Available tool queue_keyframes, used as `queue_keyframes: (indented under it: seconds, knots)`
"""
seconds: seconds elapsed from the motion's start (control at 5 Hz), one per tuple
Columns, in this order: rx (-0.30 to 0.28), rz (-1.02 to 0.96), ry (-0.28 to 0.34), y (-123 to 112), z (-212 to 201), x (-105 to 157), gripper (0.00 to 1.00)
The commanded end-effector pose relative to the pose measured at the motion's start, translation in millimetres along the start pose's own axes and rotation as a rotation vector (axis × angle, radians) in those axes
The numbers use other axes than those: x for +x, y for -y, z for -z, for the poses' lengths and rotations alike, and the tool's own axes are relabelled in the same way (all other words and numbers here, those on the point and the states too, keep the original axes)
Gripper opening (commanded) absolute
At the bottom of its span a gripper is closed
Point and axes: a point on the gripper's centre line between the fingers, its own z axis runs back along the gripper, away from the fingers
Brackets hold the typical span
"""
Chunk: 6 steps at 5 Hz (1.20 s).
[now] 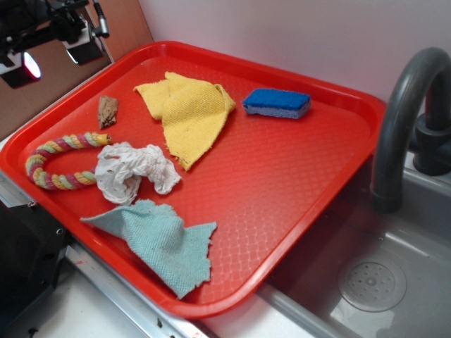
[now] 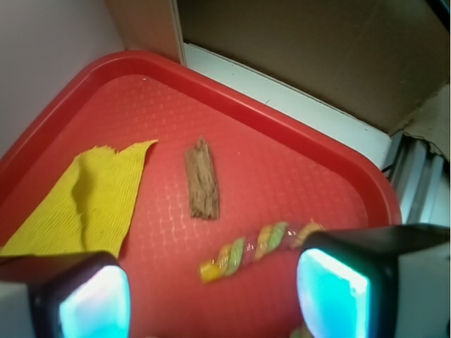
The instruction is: Grab the wood chip.
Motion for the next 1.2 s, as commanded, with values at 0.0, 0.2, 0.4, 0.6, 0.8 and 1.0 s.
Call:
queue_keyframes:
  seconds: [0.0, 0.2, 0.4, 0.6, 0.8, 1.0]
  knots:
    - [0.02, -0.105, 0.038, -1.5, 29.8, 29.2, 1.0]
    - [0.047, -0.096, 0.044, 1.4, 52.2, 34.6, 1.0]
    - [0.067, -0.093, 0.053, 5.0, 71.5, 33.3, 1.0]
    - [0.056, -0.107, 0.081, 3.9, 77.5, 27.3, 1.0]
    - [0.054, -0.113, 0.083, 3.3, 86.5, 26.7, 1.0]
    - [0.041, -0.132, 0.09, 3.2, 98.4, 26.5, 1.0]
